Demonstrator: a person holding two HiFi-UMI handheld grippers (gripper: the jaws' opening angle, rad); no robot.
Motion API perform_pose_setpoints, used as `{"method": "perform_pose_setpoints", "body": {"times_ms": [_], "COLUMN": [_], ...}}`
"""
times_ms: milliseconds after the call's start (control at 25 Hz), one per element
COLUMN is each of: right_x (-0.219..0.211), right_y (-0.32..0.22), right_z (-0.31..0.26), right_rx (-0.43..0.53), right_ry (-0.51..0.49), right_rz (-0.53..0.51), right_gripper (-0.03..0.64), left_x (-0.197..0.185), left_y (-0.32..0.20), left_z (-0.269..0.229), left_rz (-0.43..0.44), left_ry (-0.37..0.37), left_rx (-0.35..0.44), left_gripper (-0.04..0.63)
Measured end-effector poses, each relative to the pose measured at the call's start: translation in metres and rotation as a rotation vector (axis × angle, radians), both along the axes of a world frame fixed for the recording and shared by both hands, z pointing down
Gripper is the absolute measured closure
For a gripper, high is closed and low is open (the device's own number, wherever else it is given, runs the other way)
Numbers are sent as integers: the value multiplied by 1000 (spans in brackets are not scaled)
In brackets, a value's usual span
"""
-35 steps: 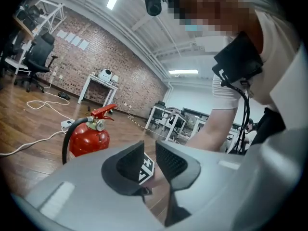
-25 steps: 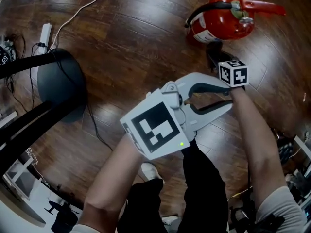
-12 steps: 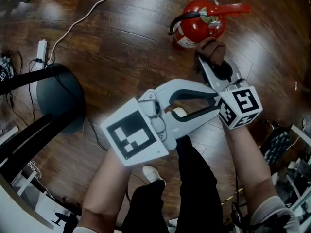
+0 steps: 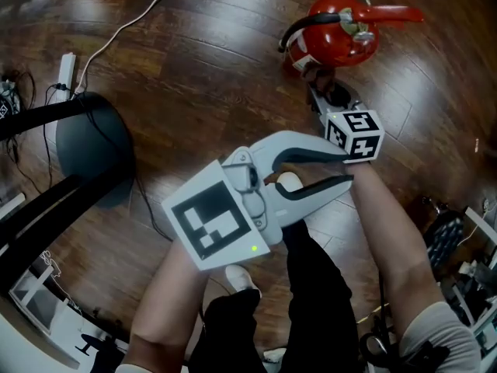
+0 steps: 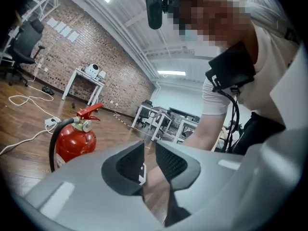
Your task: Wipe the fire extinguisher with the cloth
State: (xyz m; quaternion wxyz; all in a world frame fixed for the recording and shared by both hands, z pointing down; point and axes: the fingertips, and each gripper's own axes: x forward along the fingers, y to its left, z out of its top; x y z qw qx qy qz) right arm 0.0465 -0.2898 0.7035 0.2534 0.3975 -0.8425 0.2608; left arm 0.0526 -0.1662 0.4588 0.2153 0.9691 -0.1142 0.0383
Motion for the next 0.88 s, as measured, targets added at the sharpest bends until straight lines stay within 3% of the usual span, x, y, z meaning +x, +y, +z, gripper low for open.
{"method": "perform_pose_setpoints", "body": {"times_ms": [240,400,600,760,880], "right_x": [5,3,-15,-41,-57], "right_y": [0,7,22,30,16], "right_z": [85,112,58,-32,-86], "right_rx": [-178,-284,-212,-60,36], "right_ry": [68,68,-14,-114,-179], "right_rz": [-6,-55,-103,-135,-98], "right_gripper": [508,508,508,506,506], "left_x": [-9,-14,-16,-16,-18], "left_y": [0,2,7,11,14], "left_z": [12,12,9,-5,-12], "left_rz": [-18,-25,-39,-46,-49], "left_ry": [-17,-11,0,22,11], "left_rx": [0,3,-3,-3,5], "left_gripper": [534,534,534,534,534]}}
